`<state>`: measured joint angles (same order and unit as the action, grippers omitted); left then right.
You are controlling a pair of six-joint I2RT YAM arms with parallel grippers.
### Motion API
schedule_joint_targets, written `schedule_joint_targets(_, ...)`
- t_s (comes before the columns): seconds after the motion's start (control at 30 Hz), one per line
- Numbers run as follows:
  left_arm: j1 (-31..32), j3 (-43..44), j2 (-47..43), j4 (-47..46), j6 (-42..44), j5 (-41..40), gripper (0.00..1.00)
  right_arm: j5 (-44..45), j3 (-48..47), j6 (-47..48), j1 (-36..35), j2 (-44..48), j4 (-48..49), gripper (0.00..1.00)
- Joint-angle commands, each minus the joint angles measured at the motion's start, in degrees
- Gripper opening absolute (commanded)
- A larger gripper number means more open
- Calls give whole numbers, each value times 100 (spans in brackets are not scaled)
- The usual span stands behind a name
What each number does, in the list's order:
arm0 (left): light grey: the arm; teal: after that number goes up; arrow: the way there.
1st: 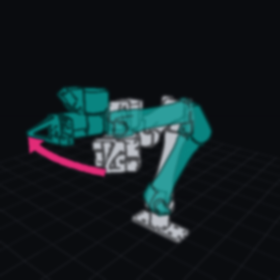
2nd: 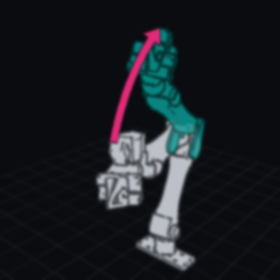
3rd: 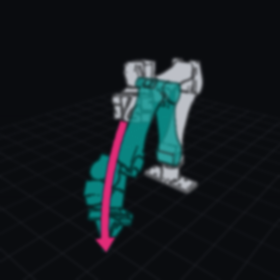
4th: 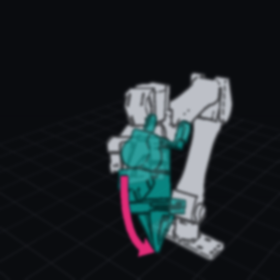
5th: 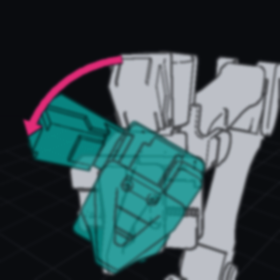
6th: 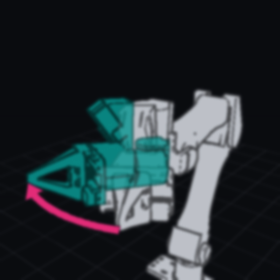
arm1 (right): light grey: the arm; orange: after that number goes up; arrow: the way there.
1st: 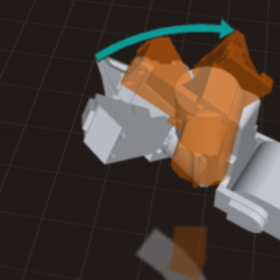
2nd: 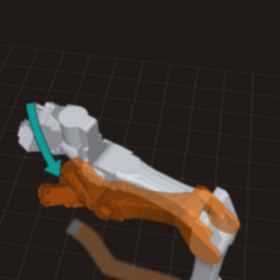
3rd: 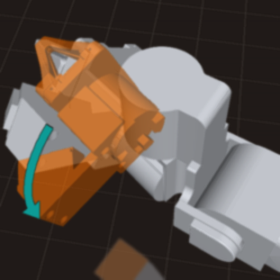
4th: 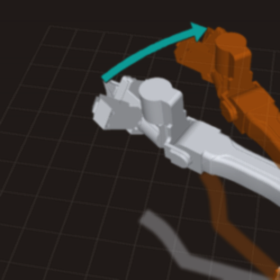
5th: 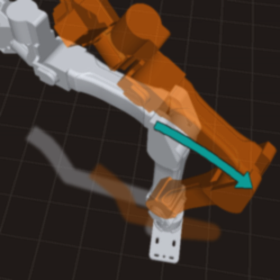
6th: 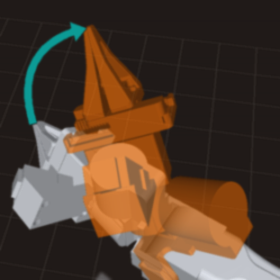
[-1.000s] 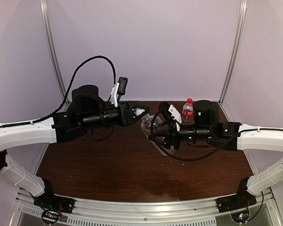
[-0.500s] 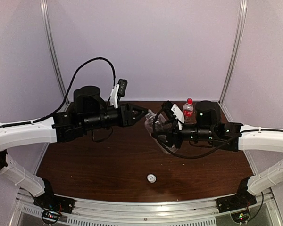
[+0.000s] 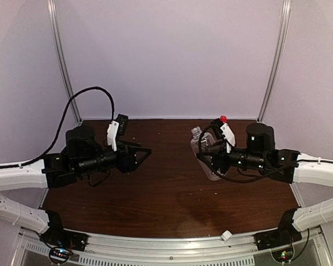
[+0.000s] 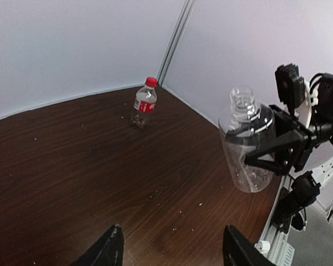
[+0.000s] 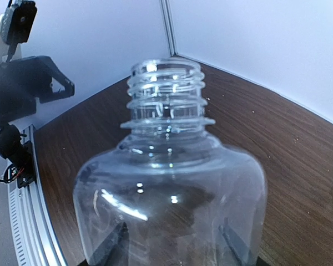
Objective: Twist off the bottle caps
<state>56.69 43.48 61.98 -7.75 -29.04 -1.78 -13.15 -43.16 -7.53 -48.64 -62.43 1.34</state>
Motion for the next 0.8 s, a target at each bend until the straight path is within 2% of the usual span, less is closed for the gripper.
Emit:
schedule_joint_targets(0.0,-21,-408,108,-761,398,611,64,267,338,-373,91,105,-18,40)
schedule_joint_targets(0.13,-17,-590,384,-1563,421,1170,70,-50,695,-381,97,92,439,40)
schedule_joint_targets(0.33,-18,-468,809,-2045,292,1793,77,-995,1085,-256,101,-20,1091,40)
schedule_joint_targets(0.53,-22,-165,1080,-1955,340,2040,86,-1967,1305,-214,101,-196,1696,40)
schedule_joint_targets(0.77,-19,390,1679,-1814,8,2438,84,-2708,1258,-313,101,-563,2194,40)
